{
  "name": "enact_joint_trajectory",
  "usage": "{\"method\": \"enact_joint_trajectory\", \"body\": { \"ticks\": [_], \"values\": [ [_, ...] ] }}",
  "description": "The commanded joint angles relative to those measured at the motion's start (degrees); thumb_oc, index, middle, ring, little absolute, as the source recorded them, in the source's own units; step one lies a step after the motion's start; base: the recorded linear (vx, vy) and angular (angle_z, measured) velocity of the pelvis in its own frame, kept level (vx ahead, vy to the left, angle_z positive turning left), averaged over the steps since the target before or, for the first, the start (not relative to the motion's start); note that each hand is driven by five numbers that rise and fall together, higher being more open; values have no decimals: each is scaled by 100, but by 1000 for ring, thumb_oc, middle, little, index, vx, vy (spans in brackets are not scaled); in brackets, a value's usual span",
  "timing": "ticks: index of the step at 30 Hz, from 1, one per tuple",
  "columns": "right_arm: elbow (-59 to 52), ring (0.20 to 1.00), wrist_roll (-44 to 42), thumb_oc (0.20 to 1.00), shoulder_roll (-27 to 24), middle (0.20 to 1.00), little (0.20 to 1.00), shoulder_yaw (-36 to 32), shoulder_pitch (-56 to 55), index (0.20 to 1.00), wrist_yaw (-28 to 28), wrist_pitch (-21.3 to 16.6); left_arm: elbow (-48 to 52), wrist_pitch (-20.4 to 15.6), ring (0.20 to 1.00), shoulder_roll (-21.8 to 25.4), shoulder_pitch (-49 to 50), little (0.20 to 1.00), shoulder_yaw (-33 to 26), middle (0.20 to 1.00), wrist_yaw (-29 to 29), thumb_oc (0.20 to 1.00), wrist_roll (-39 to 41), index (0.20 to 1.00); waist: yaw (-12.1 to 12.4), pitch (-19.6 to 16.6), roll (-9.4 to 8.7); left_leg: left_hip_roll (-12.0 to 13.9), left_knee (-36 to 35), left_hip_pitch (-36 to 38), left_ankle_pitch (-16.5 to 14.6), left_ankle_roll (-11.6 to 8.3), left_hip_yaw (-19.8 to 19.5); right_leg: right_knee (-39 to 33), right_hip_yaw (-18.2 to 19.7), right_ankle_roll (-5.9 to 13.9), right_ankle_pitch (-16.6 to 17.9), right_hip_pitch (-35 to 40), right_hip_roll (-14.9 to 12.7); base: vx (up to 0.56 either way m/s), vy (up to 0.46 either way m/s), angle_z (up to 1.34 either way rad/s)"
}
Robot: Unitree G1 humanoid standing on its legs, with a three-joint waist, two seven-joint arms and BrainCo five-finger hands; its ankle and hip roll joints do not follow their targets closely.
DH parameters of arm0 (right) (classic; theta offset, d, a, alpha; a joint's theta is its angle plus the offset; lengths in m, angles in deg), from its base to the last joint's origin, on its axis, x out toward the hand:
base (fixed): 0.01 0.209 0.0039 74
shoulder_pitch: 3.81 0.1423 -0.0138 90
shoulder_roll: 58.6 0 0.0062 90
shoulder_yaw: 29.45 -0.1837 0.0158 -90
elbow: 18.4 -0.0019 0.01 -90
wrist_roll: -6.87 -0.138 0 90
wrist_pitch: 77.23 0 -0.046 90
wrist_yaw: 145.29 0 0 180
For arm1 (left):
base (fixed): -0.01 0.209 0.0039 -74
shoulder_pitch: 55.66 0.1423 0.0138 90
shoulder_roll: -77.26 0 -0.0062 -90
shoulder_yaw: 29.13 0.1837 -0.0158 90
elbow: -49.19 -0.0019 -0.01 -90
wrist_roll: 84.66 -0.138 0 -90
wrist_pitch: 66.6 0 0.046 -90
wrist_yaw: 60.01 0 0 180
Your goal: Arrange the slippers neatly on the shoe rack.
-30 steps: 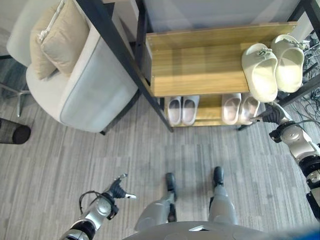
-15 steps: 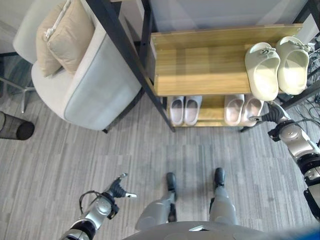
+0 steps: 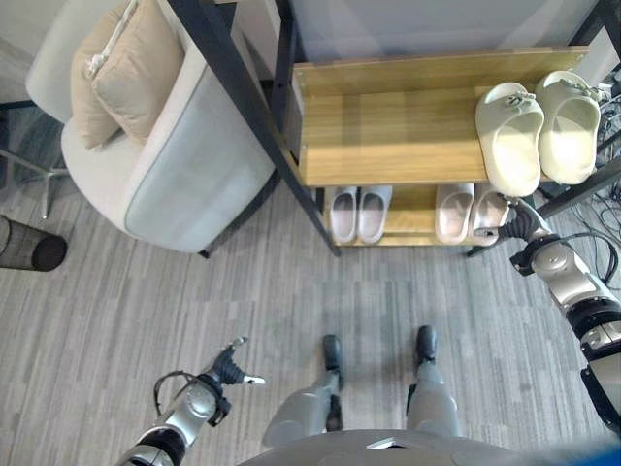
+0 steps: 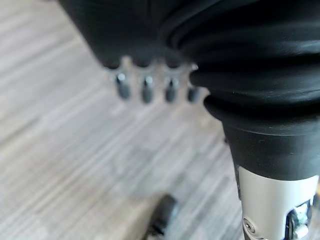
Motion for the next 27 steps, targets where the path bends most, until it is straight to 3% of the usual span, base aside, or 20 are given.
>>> {"method": "enact_joint_trajectory", "body": {
  "ticks": [1,15,27],
  "values": [
    [170,1000,-63,1000,-82,1000,1000,174,699,1000,95,-104,-295,-41,1000,-62,-92,1000,-104,1000,-8,1000,95,1000,157,-47,62,276,28,-340,-173,-533,-508,498,34,220,-97,-277,-159,0,0,0],
    [368,1000,-101,1000,-180,1000,1000,190,1111,1000,224,-66,-337,-31,1000,-100,-103,1000,-72,1000,-26,1000,142,1000,212,-58,67,268,28,-365,-176,-542,-541,510,30,218,-114,-294,-156,0,0,0],
    [1276,1000,-672,1000,-169,1000,1000,73,1528,1000,265,-22,-511,5,1000,-113,-84,1000,-30,1000,-33,1000,241,1000,248,-110,106,268,28,-380,-163,-575,-528,532,30,201,-134,-314,-140,0,0,0]
  ]
}}
